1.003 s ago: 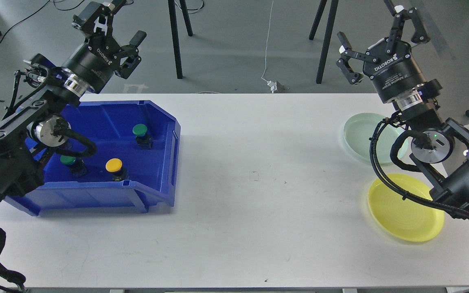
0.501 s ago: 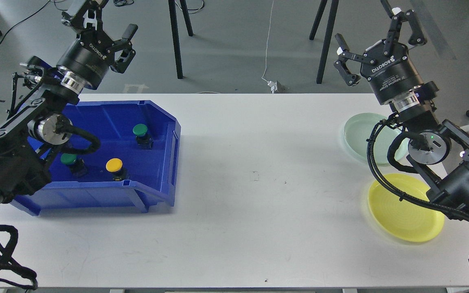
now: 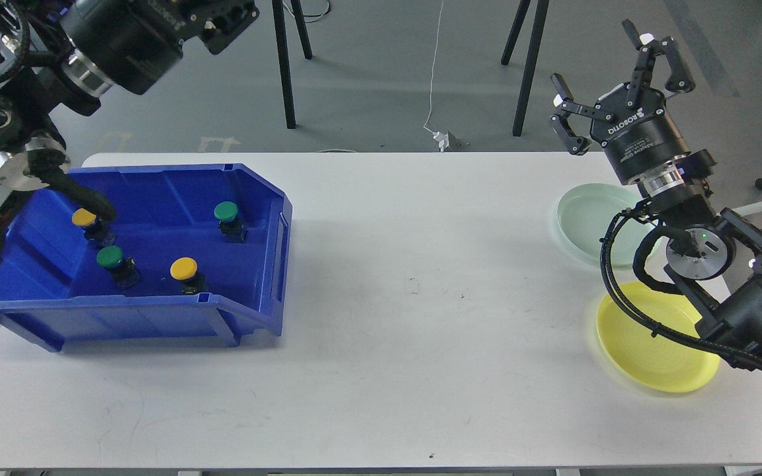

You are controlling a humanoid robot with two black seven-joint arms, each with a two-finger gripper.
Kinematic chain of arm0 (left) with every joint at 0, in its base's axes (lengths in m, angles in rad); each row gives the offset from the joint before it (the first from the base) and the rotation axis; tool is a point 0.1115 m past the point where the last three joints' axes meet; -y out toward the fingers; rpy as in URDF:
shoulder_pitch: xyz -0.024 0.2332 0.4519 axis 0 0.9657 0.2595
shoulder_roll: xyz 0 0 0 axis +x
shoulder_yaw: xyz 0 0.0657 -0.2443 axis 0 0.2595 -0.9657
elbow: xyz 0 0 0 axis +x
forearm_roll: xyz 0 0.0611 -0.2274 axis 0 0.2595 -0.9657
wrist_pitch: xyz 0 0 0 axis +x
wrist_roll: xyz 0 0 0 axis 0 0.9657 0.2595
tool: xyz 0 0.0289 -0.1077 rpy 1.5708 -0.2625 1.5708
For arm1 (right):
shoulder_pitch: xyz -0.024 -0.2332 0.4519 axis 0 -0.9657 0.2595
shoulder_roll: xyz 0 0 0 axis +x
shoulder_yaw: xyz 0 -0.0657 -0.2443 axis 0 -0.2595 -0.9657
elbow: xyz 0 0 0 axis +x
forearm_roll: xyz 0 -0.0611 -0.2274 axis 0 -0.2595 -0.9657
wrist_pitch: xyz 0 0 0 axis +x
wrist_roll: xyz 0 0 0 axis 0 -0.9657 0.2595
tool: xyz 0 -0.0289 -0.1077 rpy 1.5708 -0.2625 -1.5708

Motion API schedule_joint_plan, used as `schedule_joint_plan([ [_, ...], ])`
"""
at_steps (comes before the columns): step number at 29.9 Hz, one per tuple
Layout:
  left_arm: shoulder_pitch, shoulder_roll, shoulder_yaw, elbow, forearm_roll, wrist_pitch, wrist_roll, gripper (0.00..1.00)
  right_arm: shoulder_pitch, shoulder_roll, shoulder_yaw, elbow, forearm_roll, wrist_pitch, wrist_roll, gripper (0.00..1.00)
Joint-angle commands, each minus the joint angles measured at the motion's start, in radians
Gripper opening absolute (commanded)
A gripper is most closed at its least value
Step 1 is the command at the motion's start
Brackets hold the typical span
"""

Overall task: Pass button and place on color plate
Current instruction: 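Lower the left gripper into the blue bin toward a yellow-topped button, then grasp the yellow-topped button with the left gripper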

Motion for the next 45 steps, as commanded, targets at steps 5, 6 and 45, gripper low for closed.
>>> schedule_joint_plan([
  [5,-0.366,0.249,0.590,-0.082,0.489,0.001,0.000,0.86,-0.010,-0.001,0.015,-0.001,0.000,0.000,0.000,0.99],
  [6,-0.386,0.250,0.639,-0.082,0.554,0.001,0.000,0.86,-0.010,-0.001,0.015,-0.001,0.000,0.000,0.000,0.99],
  [45,-0.195,0.007,0.844,0.407,0.942,0.024,0.000,0.85,-0.060,-0.005,0.015,0.001,0.000,0.000,0.000,0.99],
])
